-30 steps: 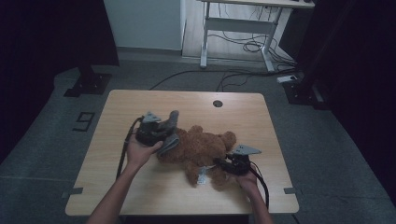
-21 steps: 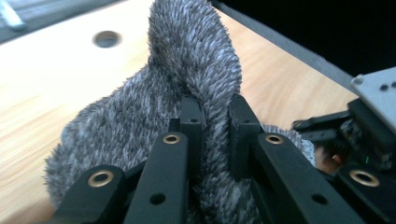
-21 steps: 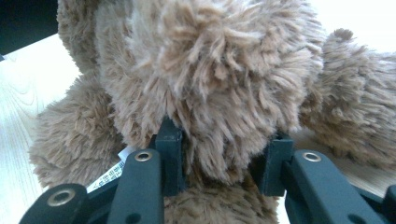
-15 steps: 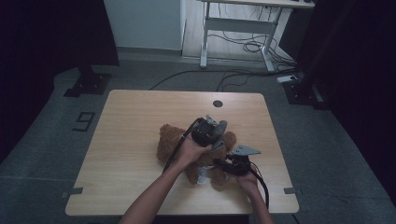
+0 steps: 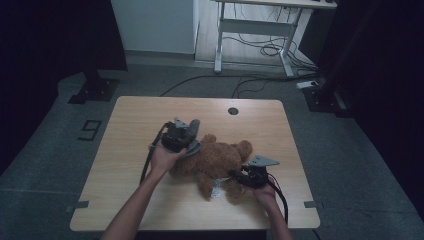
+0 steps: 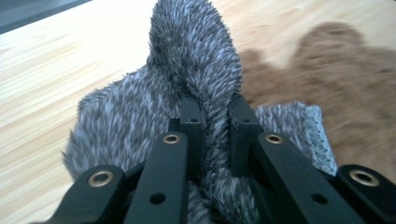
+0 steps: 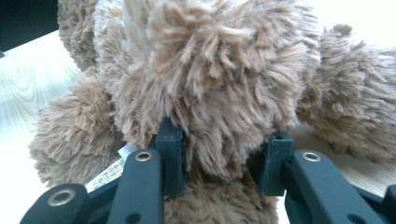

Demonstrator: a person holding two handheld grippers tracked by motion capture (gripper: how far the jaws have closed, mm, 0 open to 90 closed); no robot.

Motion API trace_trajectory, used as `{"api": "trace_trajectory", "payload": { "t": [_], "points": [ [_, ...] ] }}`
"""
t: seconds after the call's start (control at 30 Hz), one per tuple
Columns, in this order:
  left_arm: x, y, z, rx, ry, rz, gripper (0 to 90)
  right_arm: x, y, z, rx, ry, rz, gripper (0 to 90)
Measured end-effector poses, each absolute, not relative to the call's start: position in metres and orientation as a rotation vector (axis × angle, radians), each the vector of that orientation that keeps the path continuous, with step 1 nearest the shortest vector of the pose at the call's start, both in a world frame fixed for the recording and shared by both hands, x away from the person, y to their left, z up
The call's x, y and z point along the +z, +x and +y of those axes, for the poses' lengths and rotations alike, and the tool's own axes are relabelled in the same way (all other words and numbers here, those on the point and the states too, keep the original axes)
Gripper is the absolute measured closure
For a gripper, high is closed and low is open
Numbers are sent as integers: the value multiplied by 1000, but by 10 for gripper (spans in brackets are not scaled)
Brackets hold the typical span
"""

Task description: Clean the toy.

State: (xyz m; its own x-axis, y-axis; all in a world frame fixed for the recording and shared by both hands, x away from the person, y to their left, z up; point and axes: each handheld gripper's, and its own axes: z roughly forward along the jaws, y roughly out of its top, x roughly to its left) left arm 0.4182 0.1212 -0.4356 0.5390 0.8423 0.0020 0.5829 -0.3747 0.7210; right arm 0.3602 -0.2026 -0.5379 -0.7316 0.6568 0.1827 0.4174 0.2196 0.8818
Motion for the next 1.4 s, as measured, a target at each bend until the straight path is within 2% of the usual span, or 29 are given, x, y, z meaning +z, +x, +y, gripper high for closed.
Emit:
{"api": "trace_trajectory", "payload": {
  "t": [0.2, 0.5, 0.67, 0.83, 1.0, 1.1, 1.2, 1.4],
  "points": [
    [-463, 416, 160, 455, 2079, 1235, 796, -539, 361, -203, 1529, 1022, 2263, 606],
    [-496, 416, 171, 391, 2142, 1290, 798, -540, 362, -203, 1527, 1026, 2257, 612],
    [-482, 422, 173, 401, 2074, 1293, 796, -541, 369, -203, 1516, 1024, 2228, 622],
    [-443, 431, 161, 464, 2032, 1217, 796, -542, 379, -205, 1509, 1040, 2198, 624],
    [-413, 442, 126, 404, 1994, 1103, 795, -541, 383, -205, 1487, 1040, 2194, 624],
    [-414, 449, 103, 352, 2013, 1074, 793, -541, 383, -206, 1495, 1035, 2196, 623],
    [-431, 454, 86, 350, 2088, 1082, 783, -541, 382, -206, 1491, 1029, 2200, 622],
    [-449, 452, 95, 322, 2070, 1102, 783, -541, 383, -207, 1491, 1019, 2191, 621]
  ]
}}
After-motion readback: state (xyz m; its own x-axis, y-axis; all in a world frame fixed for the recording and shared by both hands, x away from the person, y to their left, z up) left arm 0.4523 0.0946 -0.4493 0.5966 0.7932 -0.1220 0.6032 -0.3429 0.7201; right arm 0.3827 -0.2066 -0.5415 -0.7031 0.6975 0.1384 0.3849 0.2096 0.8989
